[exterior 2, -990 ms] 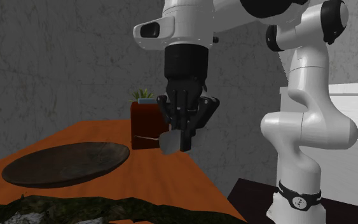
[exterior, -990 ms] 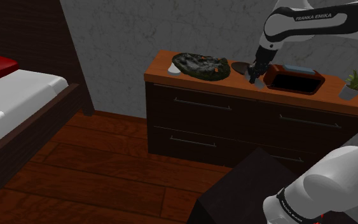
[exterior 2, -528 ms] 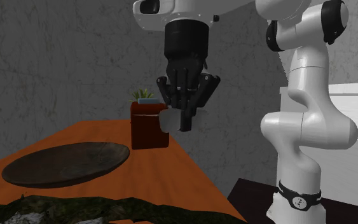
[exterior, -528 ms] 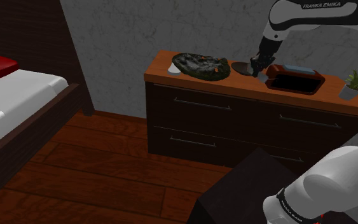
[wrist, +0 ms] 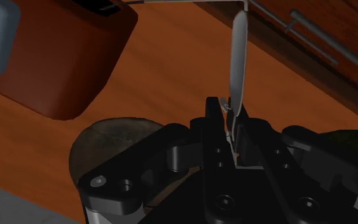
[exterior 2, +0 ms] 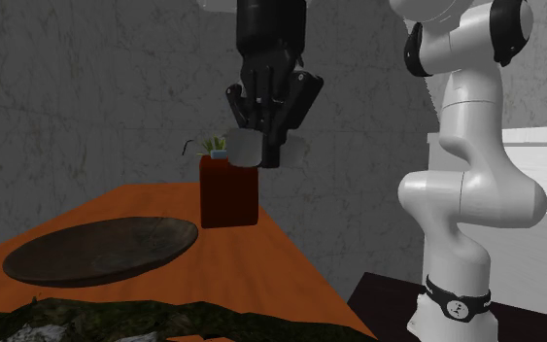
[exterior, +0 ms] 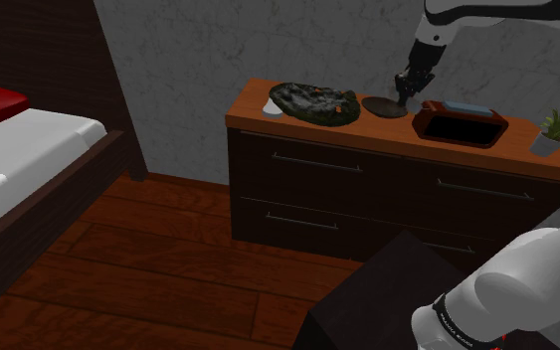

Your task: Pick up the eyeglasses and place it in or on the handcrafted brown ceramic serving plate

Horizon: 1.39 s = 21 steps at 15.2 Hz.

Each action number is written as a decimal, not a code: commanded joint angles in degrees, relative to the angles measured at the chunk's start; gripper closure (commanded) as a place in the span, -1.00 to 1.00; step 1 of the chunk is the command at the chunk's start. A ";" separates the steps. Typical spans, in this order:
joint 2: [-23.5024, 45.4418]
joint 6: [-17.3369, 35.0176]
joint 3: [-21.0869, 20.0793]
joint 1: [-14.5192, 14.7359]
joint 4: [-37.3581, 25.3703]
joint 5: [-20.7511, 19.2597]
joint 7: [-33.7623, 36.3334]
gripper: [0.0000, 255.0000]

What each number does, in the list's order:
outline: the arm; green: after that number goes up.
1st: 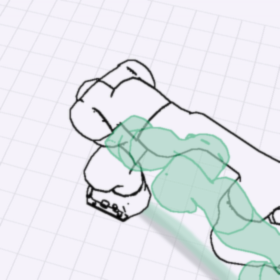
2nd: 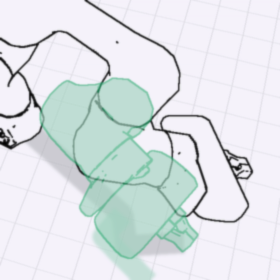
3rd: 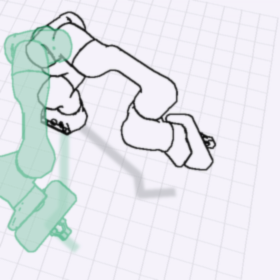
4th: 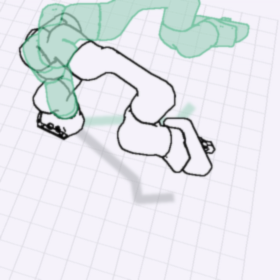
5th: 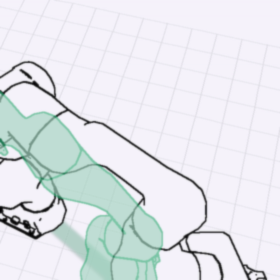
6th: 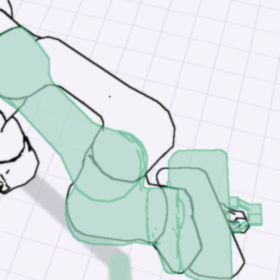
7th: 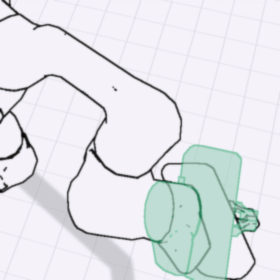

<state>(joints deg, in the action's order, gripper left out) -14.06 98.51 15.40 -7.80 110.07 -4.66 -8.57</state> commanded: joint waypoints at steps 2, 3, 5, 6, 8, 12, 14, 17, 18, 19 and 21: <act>6.71 -0.12 1.44 -0.18 -6.66 1.63 -2.14 1.00; 9.16 -0.34 1.90 -0.35 -9.25 2.33 -2.93 1.00; 14.18 -1.06 2.72 -0.87 -14.79 3.90 -4.51 1.00; 16.77 -1.57 3.08 -1.23 -17.77 4.75 -5.29 1.00; 22.15 -2.95 3.65 -2.22 -24.24 6.58 -6.80 1.00; 29.09 -4.55 3.96 -3.95 -32.43 8.94 -8.42 1.00; 28.70 -2.83 3.92 -3.79 -30.33 8.80 -8.37 1.00; 28.26 -0.33 3.87 -3.57 -27.41 8.66 -8.31 1.00; 28.15 0.49 3.85 -3.51 -26.49 8.63 -8.30 1.00; 28.06 1.30 3.84 -3.46 -25.59 8.60 -8.29 1.00; 27.92 2.89 3.81 -3.37 -23.86 8.57 -8.27 1.00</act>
<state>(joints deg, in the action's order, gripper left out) 14.09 100.55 19.23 -11.28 85.17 3.99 -16.92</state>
